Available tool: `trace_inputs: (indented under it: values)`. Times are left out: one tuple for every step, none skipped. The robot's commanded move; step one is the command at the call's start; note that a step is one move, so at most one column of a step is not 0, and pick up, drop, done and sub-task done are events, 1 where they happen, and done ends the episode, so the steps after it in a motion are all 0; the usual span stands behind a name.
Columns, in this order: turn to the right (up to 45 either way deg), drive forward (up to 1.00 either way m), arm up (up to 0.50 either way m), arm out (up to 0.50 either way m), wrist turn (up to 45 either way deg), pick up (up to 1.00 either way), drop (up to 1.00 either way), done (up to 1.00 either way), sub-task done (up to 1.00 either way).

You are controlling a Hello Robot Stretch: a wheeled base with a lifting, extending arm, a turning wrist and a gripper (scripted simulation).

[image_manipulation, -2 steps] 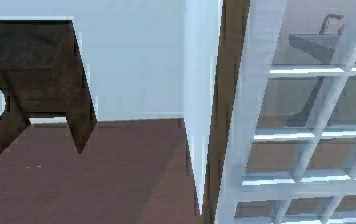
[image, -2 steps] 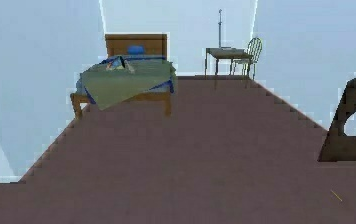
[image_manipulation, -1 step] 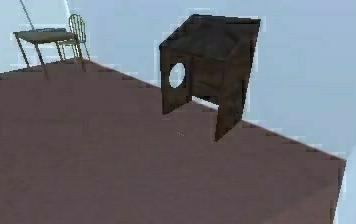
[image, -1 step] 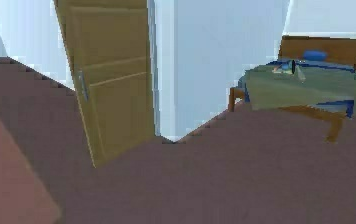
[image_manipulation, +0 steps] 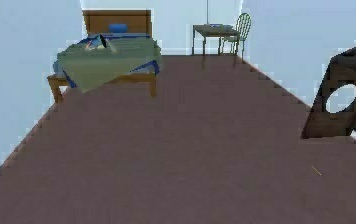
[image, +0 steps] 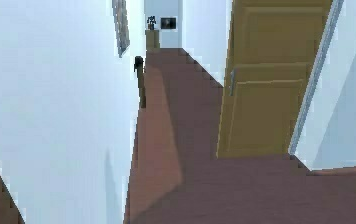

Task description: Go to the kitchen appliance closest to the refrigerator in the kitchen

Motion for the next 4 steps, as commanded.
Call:
trace_inputs:
  values:
    - [0.0, 1.00, 0.00, 0.00, 0.0, 0.00, 0.00, 0.00, 0.00]
    - [0.0, 0.45, 0.00, 0.00, 0.0, 0.00, 0.00, 0.00, 0.00]
    - [-24.0, 0.00, 0.00, 0.00, 0.0, 0.00, 0.00, 0.00, 0.00]
    - [0.0, 0.05, 0.00, 0.00, 0.0, 0.00, 0.00, 0.00, 0.00]
